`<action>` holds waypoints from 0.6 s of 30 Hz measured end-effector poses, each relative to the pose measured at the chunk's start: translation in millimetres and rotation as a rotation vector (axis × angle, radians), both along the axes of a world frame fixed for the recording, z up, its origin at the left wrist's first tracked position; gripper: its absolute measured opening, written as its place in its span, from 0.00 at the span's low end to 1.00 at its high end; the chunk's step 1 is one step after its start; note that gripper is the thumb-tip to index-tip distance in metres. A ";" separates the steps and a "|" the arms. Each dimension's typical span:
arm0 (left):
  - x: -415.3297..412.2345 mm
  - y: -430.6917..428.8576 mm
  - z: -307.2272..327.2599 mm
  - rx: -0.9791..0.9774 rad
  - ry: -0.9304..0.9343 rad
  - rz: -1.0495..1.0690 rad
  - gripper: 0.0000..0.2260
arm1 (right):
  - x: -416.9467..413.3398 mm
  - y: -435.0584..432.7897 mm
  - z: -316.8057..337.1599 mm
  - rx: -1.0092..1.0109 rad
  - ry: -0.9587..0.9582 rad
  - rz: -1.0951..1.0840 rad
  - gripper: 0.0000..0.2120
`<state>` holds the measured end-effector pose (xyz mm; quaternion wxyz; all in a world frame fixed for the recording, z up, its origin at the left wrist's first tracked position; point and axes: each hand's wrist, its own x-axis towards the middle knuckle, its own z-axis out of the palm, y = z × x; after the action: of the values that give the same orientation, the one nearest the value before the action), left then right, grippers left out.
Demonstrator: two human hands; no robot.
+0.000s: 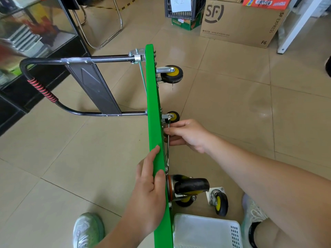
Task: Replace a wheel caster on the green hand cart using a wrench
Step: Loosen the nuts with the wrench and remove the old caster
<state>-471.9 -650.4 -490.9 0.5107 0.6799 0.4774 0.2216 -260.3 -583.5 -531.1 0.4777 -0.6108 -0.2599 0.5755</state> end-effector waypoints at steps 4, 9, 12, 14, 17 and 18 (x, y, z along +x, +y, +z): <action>-0.9 0.0 -0.5 -0.004 0.007 -0.004 0.23 | -6.8 -3.8 -3.4 -0.015 0.018 0.045 0.10; -1.6 0.2 0.1 -0.015 0.004 -0.009 0.24 | -15.8 -10.6 -0.9 -0.029 0.021 0.027 0.10; -0.7 0.2 2.0 -0.023 -0.002 -0.007 0.23 | -20.5 -24.3 16.9 0.038 -0.029 0.030 0.08; -0.5 0.3 2.2 -0.021 -0.004 -0.008 0.23 | -23.9 -43.8 31.0 0.089 -0.061 0.074 0.09; -1.0 0.3 1.6 -0.029 0.005 -0.007 0.23 | -26.3 -75.8 43.9 0.135 -0.102 0.150 0.13; -1.1 0.2 1.2 -0.031 0.006 -0.005 0.23 | -25.8 -82.1 44.5 0.146 -0.105 0.144 0.13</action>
<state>-473.0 -650.2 -489.7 0.5201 0.6739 0.4806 0.2109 -286.1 -665.7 -486.6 0.4640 -0.5832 -0.3690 0.5553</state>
